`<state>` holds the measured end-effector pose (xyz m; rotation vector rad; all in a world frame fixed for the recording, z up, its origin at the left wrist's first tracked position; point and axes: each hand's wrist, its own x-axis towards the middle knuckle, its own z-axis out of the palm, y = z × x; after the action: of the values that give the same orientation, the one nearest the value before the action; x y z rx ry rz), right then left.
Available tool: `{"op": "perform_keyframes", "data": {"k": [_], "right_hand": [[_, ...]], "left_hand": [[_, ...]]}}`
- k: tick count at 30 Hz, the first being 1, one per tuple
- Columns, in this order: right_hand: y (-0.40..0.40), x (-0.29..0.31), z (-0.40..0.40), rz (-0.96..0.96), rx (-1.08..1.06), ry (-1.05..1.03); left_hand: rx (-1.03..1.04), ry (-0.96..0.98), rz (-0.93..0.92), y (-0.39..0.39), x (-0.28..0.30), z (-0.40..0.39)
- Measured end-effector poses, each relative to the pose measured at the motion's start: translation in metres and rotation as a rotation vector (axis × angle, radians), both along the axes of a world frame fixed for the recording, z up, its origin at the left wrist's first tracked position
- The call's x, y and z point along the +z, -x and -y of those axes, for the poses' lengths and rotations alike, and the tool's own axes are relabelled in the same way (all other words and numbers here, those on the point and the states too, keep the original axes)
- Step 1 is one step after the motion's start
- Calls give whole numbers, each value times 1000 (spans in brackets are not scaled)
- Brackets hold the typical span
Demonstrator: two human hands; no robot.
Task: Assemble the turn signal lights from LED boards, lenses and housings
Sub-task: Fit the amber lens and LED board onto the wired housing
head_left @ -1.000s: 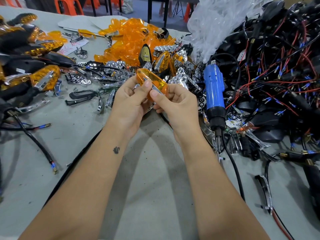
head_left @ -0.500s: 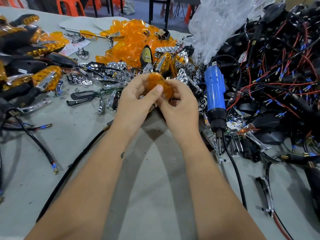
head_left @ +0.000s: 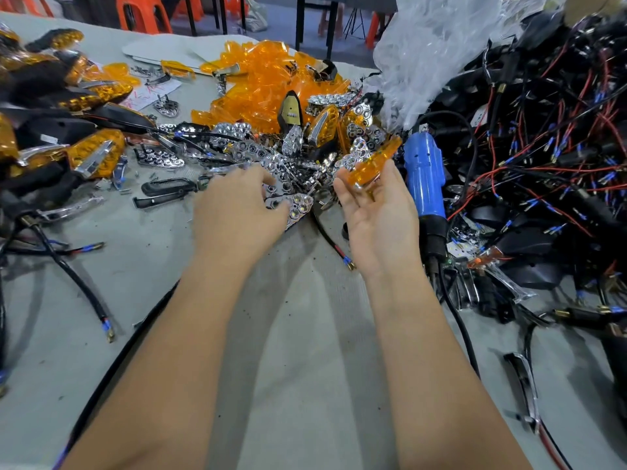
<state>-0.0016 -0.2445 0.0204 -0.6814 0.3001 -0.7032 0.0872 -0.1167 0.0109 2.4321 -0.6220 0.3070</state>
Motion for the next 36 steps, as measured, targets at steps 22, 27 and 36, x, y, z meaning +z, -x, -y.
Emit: {"op": "perform_keyframes", "data": {"k": [22,27,36], "right_hand": [[1,-2,-5,-193,63,354],[3,-2,-12,-277,108,524],[4,-1,-16,-377,76,723]], "left_hand": [[-303,480,-345,3,-3,7],[-300,788,-618,1,-2,9],[-396,1006,-881,2,-4,17]]}}
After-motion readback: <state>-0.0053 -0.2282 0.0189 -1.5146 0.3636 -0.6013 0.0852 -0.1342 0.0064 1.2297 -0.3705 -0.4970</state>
